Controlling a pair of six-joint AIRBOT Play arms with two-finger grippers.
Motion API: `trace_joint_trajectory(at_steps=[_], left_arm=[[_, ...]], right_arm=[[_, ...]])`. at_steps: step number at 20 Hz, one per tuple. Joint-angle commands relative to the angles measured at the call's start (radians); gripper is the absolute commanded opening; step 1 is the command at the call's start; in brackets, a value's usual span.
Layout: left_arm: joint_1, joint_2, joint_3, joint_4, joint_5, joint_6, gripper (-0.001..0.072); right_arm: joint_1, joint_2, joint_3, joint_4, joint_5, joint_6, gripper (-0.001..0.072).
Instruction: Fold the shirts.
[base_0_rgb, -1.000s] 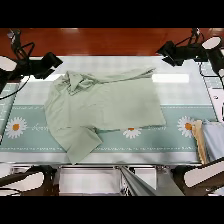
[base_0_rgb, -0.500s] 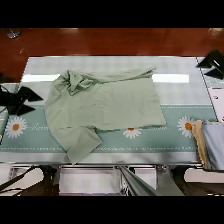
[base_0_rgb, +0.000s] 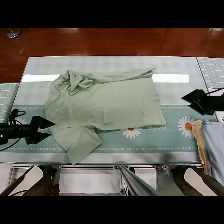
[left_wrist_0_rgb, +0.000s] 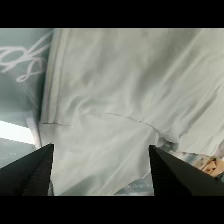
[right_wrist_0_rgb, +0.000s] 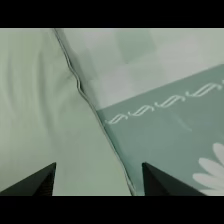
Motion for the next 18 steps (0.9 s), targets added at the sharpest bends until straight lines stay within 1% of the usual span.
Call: trace_joint_trajectory(at_steps=[1, 2, 4, 8, 11, 16, 17, 18], left_arm=[[0.055, 0.009, -0.044, -0.013, 0.011, 0.037, 0.0704], [0.067, 0.008, -0.044, -0.008, 0.013, 0.049, 0.0704], [0.086, 0.008, -0.044, 0.016, 0.028, 0.042, 0.0703], [0.050, 0.008, -0.045, -0.034, 0.097, 0.057, 0.0702], [-0.034, 0.006, -0.045, -0.042, 0.172, 0.057, 0.0701], [-0.188, -0.058, -0.045, -0.042, 0.188, 0.072, 0.0702], [-0.204, -0.072, -0.043, -0.048, 0.191, 0.072, 0.0684], [-0.208, -0.075, -0.041, -0.048, 0.193, 0.073, 0.0351]], right_arm=[[-0.002, 0.096, -0.167, 0.057, -0.016, -0.056, 0.0634], [-0.002, 0.103, -0.181, 0.058, -0.016, -0.056, 0.0634], [-0.002, 0.103, -0.194, 0.057, -0.016, -0.056, 0.0633], [-0.002, 0.103, -0.195, 0.061, -0.025, -0.052, 0.0625], [-0.002, 0.103, -0.195, 0.091, -0.036, -0.048, 0.0625], [-0.002, 0.103, -0.195, 0.099, -0.037, -0.047, 0.0625], [-0.002, 0.103, -0.195, 0.100, -0.037, -0.047, 0.0625], [-0.002, 0.103, -0.195, 0.098, -0.043, -0.048, 0.0625]])
